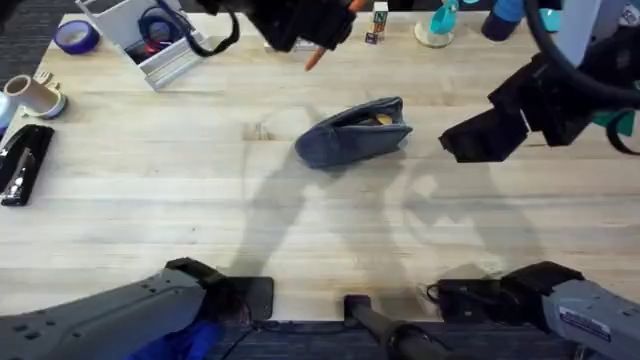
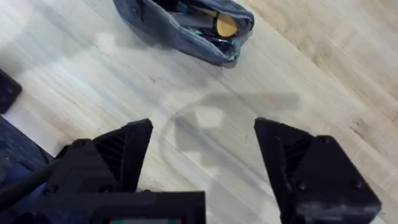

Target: Unzip the bag, pick up the pens from the table one at a time and place them inside, then zip the bag closed.

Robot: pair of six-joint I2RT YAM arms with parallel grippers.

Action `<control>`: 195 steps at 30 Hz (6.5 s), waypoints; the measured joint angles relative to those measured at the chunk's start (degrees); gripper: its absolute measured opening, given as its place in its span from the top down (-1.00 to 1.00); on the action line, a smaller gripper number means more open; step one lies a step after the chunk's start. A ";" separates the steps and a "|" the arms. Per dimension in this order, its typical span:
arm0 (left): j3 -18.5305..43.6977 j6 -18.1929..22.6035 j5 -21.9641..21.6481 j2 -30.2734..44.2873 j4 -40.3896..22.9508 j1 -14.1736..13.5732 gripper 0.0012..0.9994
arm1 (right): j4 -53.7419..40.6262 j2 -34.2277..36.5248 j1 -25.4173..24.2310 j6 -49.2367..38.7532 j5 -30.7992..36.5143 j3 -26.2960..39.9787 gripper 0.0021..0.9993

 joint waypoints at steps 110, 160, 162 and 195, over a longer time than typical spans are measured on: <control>0.17 11.46 -2.49 31.74 1.69 -8.31 0.92 | 0.00 0.00 0.00 0.01 0.00 0.00 -0.99; 9.65 7.35 -10.01 22.00 -10.55 -8.31 -0.99 | 0.00 0.01 0.00 -0.01 0.00 0.00 -0.99; 9.64 6.25 -10.76 21.33 -11.58 -8.31 -0.99 | 0.00 0.02 0.00 0.01 0.00 0.00 -0.99; 4.10 -6.64 -16.15 -2.03 -18.97 -3.97 -0.99 | 0.02 0.00 0.00 3.39 0.00 0.00 -0.99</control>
